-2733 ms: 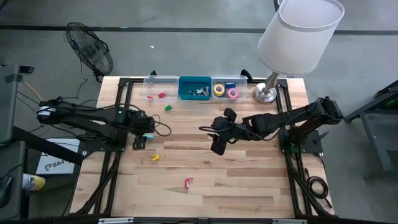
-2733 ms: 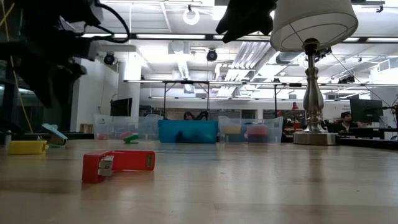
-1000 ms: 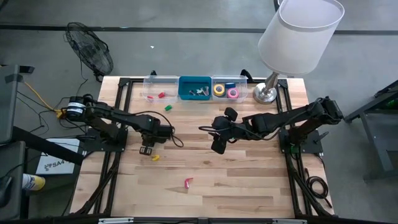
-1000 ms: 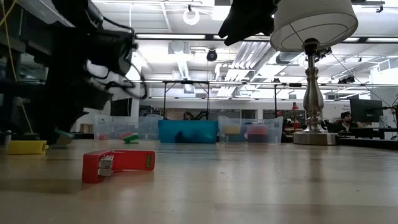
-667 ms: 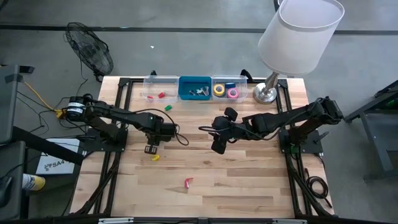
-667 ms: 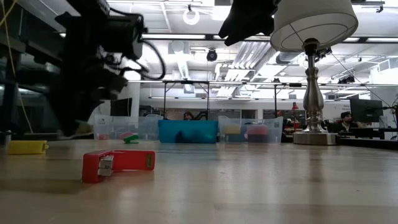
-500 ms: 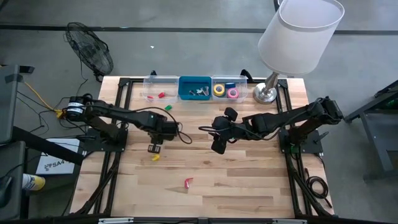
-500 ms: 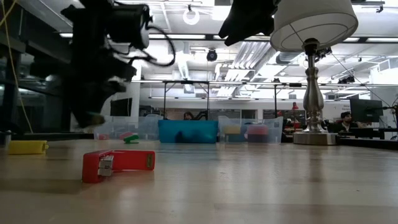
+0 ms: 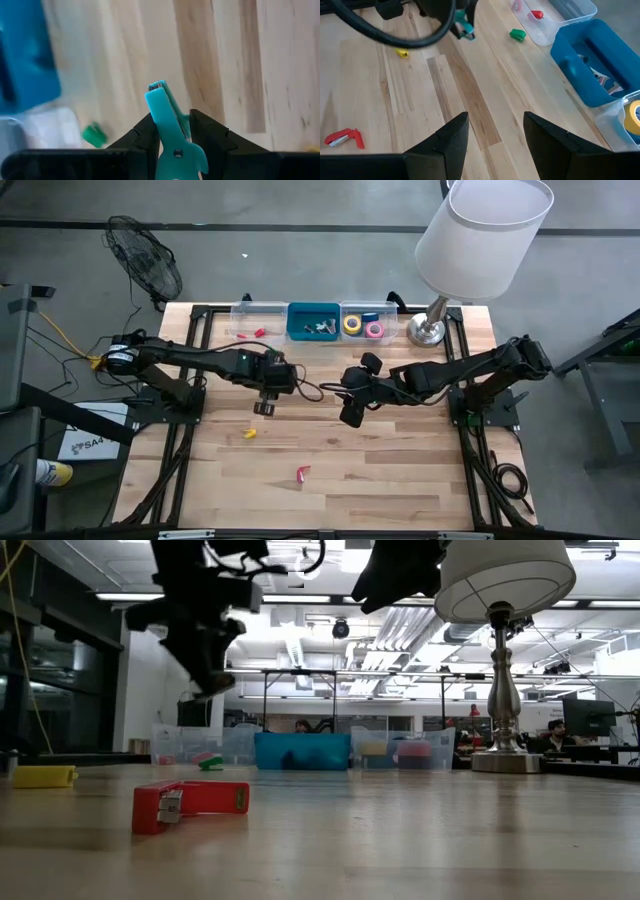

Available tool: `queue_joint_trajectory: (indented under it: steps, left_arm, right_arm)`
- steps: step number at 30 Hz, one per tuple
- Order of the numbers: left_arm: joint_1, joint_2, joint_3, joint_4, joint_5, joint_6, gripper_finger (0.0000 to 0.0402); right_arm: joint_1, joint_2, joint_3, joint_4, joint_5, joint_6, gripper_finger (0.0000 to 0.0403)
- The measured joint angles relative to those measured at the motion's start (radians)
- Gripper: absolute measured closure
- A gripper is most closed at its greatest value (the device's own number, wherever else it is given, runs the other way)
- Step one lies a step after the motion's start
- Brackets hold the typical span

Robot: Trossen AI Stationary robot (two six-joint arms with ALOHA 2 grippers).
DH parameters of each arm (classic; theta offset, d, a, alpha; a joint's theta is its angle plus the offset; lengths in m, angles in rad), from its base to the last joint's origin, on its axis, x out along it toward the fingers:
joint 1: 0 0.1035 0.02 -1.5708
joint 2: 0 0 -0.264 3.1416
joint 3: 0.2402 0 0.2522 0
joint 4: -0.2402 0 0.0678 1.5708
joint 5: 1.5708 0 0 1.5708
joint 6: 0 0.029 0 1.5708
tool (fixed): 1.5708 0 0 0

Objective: Pick and place Stapler, Stapler remover, tape
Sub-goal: Put the light blue staple remover into the blue bin

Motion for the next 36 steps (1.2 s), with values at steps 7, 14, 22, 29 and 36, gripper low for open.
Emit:
queue_joint_trajectory:
  steps: [7, 14, 22, 29, 36]
  left_arm:
    - [0.074, -0.001, 0.07, 0.003, -0.022, 0.056, 0.0309]
    - [0.17, -0.001, 0.114, 0.005, -0.015, 0.138, 0.0309]
    - [0.27, -0.001, 0.162, 0.024, 0.006, 0.233, 0.0309]
    - [0.357, -0.002, 0.171, 0.11, 0.029, 0.319, 0.0309]
    - [0.463, 0.019, 0.171, 0.266, 0.172, 0.386, 0.0309]
  right_arm:
    - [0.0, 0.0, 0.0, 0.0, 0.0, 0.0, 0.0222]
    - [0.0, 0.0, 0.0, 0.0, 0.009, -0.008, 0.0222]
    - [0.0, 0.0, 0.0, 0.0, 0.03, -0.008, 0.0221]
    - [0.0, 0.0, 0.0, 0.001, 0.041, -0.009, 0.0221]
    - [-0.003, 0.0, 0.0, 0.055, 0.118, -0.076, 0.0221]
